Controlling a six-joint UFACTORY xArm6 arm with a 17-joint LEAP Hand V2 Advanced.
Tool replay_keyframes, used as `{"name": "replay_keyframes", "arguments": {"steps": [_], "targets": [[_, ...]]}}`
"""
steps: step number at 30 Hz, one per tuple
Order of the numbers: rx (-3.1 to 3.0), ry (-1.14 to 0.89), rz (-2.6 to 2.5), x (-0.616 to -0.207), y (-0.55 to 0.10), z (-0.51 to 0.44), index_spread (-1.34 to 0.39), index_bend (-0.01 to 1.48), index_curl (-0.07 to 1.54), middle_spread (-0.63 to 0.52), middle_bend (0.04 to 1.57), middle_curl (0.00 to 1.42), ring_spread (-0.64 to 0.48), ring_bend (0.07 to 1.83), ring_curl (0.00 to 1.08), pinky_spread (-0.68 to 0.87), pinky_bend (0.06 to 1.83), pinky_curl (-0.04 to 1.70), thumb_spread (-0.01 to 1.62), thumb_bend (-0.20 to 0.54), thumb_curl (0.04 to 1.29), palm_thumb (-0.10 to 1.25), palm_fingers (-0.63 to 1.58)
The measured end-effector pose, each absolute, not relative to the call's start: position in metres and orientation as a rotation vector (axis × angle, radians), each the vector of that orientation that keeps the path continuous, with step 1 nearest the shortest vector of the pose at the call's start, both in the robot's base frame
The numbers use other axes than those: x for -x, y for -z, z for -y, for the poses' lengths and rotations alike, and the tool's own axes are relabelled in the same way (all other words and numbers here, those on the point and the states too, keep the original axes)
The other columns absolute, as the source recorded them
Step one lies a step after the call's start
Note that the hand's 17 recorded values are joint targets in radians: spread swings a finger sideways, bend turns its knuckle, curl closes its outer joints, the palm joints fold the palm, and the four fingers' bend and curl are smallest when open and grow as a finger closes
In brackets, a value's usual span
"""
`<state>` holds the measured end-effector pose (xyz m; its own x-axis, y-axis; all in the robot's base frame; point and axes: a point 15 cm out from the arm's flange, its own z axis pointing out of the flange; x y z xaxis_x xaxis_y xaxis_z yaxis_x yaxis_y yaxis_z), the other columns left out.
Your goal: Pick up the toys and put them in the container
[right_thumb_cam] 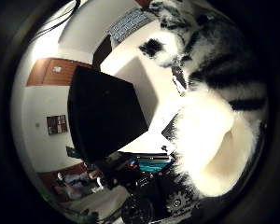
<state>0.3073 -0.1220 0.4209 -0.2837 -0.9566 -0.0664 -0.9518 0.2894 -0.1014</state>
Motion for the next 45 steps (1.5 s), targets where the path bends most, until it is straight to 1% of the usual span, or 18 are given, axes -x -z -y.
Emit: {"name": "replay_keyframes", "arguments": {"steps": [7, 11, 19, 24, 33, 38, 45], "targets": [[1.827, 0.173, -2.336, -0.3, -0.51, 0.101, -0.28, 1.1, 1.02, -0.24, 1.27, 1.08, -0.27, 1.38, 0.93, -0.17, 1.3, 1.18, 0.87, -0.015, 0.76, 1.07, 0.92], [1.883, 0.178, -2.263, -0.294, -0.538, 0.072, -0.28, 1.1, 1.02, -0.24, 1.27, 1.07, -0.27, 1.38, 0.93, -0.17, 1.28, 1.21, 0.87, -0.015, 0.77, 1.07, 0.93], [1.948, 0.121, -2.106, -0.293, -0.561, -0.004, -0.28, 1.08, 1.03, -0.24, 1.26, 1.07, -0.27, 1.36, 0.94, -0.19, 1.25, 1.25, 0.87, -0.016, 0.77, 1.06, 0.94], [2.014, 0.071, -2.021, -0.294, -0.564, -0.056, -0.29, 1.07, 1.04, -0.24, 1.25, 1.07, -0.28, 1.35, 0.95, -0.19, 1.24, 1.26, 0.87, -0.015, 0.78, 1.07, 0.95], [2.147, 0.029, -1.857, -0.302, -0.58, -0.137, -0.29, 1.05, 1.04, -0.24, 1.23, 1.08, -0.28, 1.34, 0.95, -0.2, 1.21, 1.28, 0.87, -0.016, 0.78, 1.07, 0.96], [2.224, 0.08, -1.793, -0.309, -0.573, -0.167, -0.29, 1.03, 1.05, -0.24, 1.22, 1.08, -0.28, 1.33, 0.95, -0.2, 1.2, 1.29, 0.87, -0.016, 0.78, 1.07, 0.97], [2.271, 0.098, -1.713, -0.322, -0.564, -0.206, -0.29, 1.02, 1.05, -0.24, 1.21, 1.09, -0.28, 1.32, 0.95, -0.21, 1.18, 1.3, 0.87, -0.016, 0.78, 1.07, 0.98]]}}
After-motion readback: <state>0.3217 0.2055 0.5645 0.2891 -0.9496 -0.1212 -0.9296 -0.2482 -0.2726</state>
